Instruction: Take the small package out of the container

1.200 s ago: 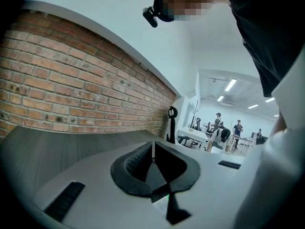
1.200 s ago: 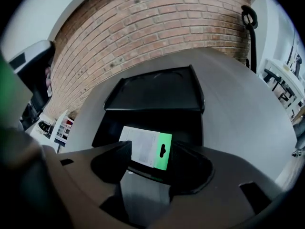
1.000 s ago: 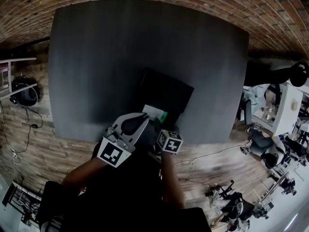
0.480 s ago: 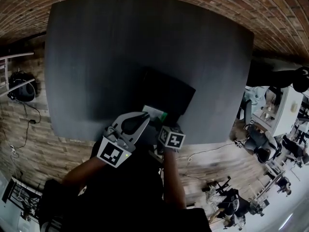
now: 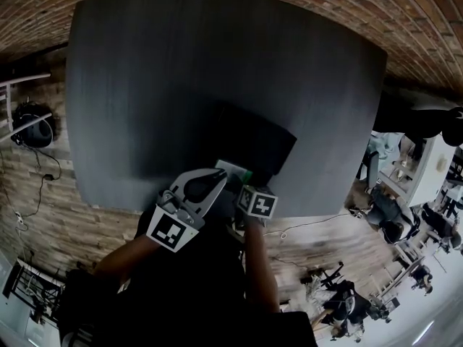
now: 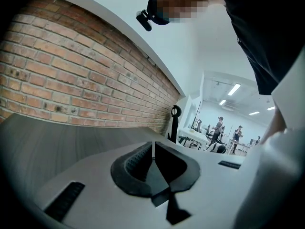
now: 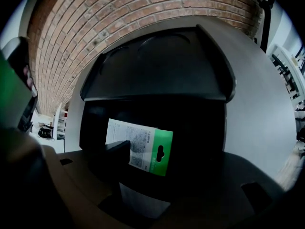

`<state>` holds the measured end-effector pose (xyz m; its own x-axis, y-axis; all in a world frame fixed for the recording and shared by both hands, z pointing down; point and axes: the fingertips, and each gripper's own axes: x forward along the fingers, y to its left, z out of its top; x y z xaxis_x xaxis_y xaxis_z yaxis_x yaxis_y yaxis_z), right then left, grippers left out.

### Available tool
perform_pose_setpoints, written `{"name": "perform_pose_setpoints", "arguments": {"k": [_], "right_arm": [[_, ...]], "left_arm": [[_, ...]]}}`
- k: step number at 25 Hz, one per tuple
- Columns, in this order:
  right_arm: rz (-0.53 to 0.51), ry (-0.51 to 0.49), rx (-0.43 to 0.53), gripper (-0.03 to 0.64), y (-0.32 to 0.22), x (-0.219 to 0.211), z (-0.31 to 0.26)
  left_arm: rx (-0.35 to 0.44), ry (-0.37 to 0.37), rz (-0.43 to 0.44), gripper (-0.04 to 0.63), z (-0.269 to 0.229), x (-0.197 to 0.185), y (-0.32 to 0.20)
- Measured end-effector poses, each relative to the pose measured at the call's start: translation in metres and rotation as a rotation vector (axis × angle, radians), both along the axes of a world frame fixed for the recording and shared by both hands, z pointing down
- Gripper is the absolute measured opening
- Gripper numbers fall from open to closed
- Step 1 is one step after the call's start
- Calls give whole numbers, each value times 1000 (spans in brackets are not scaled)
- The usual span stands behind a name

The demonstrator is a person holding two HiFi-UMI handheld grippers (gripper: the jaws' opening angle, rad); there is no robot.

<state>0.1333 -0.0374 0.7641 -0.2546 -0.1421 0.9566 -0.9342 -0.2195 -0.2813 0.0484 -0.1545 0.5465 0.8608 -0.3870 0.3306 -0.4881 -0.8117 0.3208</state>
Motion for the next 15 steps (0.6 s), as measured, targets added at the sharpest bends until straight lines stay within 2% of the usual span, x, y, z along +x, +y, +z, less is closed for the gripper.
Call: {"name": "perform_pose_setpoints", "arguments": {"k": [10, 15], "right_arm": [[9, -49, 14, 276, -2, -5, 2], [-1, -38, 52, 238, -4, -1, -4]], "left_arm": [[-2, 8, -19, 46, 4, -5, -6], [3, -10, -22, 46, 5, -7, -7]]}}
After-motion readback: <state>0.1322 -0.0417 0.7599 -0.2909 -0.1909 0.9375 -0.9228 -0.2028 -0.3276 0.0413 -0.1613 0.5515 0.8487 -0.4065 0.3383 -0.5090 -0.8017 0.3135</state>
